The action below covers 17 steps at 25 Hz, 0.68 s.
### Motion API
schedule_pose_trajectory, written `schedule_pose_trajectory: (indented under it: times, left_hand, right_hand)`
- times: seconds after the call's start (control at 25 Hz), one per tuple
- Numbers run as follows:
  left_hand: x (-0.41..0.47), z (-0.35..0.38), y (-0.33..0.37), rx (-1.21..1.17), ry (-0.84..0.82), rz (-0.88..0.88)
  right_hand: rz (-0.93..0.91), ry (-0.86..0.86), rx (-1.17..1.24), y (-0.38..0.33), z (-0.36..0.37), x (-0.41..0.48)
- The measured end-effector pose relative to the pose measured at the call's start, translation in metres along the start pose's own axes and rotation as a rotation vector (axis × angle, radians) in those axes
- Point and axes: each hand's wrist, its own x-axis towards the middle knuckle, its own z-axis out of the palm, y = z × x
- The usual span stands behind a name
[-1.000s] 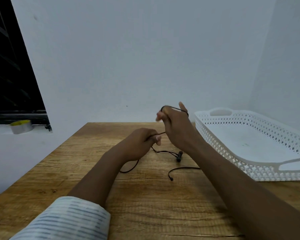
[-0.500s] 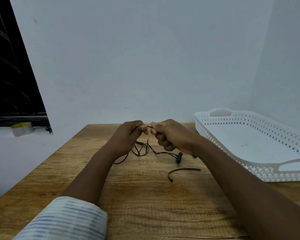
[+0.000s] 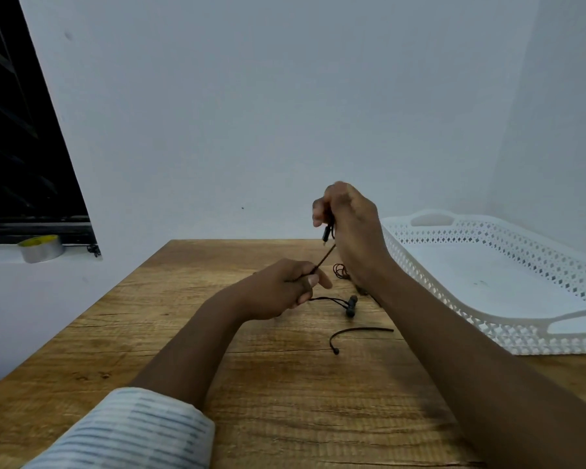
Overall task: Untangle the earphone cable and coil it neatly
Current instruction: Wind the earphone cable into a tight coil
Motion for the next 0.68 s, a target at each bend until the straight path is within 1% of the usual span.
schedule_pose_trajectory:
  times: [0.04,0.08,0.12,0.16,0.2,0.24,0.28,0.36,0.48,0.52,0.6,0.68]
  left_hand:
    - [-0.001,-0.001,0.0,0.017,-0.014,-0.01]
    - [-0.001,-0.003,0.0,0.034,-0.012,-0.013]
    - [-0.002,-0.006,-0.001,0.048,0.012,-0.008]
    - [-0.003,-0.009,-0.002,0.058,0.057,-0.002]
    - [-0.004,-0.013,-0.003,0.059,0.116,0.007]
    - [-0.005,-0.017,-0.004,0.06,0.181,0.02]
    - [-0.005,-0.02,-0.006,0.069,0.243,0.035]
    - [-0.005,-0.024,-0.007,0.111,0.33,0.053]
    - [-0.004,-0.029,-0.016,0.099,0.432,0.069]
    - [-0.003,-0.031,-0.019,0.054,0.455,0.083]
    - [-0.001,-0.03,-0.022,-0.118,0.489,0.103]
    - [-0.001,-0.027,-0.02,-0.282,0.493,0.097]
  right_hand:
    - [-0.137,-0.03,-0.346,0.006,-0.006,-0.001]
    - [-0.234,-0.088,-0.62,0.012,-0.012,-0.003]
    - [-0.278,-0.161,-0.808,0.017,-0.017,-0.003]
    - [-0.28,-0.235,-0.948,0.021,-0.021,-0.003]
    - [-0.243,-0.306,-1.052,0.023,-0.023,-0.003]
    - [-0.184,-0.371,-1.119,0.025,-0.023,-0.003]
    - [-0.114,-0.428,-1.132,0.024,-0.022,-0.004]
    - [0.031,-0.495,-1.027,0.017,-0.017,-0.008]
    - [0.266,-0.498,-0.659,0.005,-0.01,-0.012]
    - [0.364,-0.498,-0.501,0.002,-0.009,-0.013]
    - [0.524,-0.516,-0.168,-0.005,-0.007,-0.014]
    - [0.606,-0.499,0.104,-0.01,-0.003,-0.013]
